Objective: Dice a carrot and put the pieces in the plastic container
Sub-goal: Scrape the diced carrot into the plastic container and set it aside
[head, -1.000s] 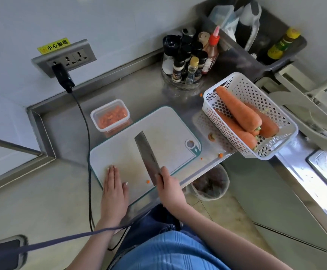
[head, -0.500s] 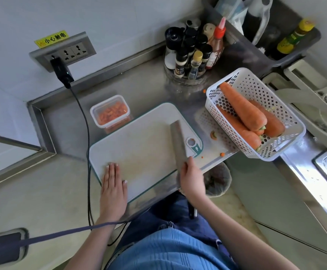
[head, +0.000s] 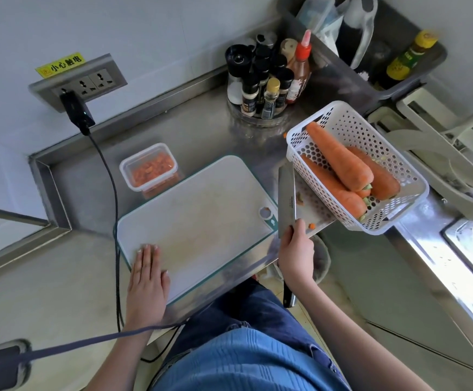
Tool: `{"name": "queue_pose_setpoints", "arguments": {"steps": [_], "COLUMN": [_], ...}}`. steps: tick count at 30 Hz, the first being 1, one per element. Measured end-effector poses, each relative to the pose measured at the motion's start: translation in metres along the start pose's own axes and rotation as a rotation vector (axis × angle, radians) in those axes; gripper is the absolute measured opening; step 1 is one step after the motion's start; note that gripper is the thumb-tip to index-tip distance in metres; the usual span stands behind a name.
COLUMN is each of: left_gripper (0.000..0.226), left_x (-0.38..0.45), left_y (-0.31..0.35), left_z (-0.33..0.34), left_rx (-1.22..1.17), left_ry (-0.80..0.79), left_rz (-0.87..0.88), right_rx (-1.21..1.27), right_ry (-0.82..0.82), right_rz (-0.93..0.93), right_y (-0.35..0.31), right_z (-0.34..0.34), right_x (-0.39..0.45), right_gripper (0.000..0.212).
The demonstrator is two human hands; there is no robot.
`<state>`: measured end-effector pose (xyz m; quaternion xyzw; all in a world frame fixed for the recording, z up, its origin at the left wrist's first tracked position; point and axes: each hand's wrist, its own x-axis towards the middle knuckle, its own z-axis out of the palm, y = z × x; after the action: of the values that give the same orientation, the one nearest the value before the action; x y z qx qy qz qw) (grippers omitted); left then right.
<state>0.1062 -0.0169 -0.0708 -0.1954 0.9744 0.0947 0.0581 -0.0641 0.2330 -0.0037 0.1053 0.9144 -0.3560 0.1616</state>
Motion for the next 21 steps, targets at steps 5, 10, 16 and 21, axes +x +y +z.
{"name": "queue_pose_setpoints", "arguments": {"steps": [5,10,16,21], "left_gripper": [0.060,0.075,0.086,0.085], "left_x": [-0.004,0.020,0.109,0.125], "left_y": [-0.010,0.037,0.153,0.184], "left_z": [-0.004,-0.023,-0.004,-0.010], "left_rx": [0.010,-0.041,0.136,0.430], "left_ry": [-0.015,-0.037,-0.125,-0.248], "left_rz": [0.000,0.070,0.525,0.471], "right_rx": [-0.005,0.007,0.031,0.041], "right_ry": [0.027,0.025,0.000,0.010], "right_rz": [0.004,-0.035,0.021,0.049], "right_y": [0.009,0.013,0.015,0.017], "right_z": [-0.005,-0.013,-0.018,-0.017], "right_x": [0.007,0.009,-0.001,-0.010], "right_gripper": [0.017,0.017,0.014,0.015]}}
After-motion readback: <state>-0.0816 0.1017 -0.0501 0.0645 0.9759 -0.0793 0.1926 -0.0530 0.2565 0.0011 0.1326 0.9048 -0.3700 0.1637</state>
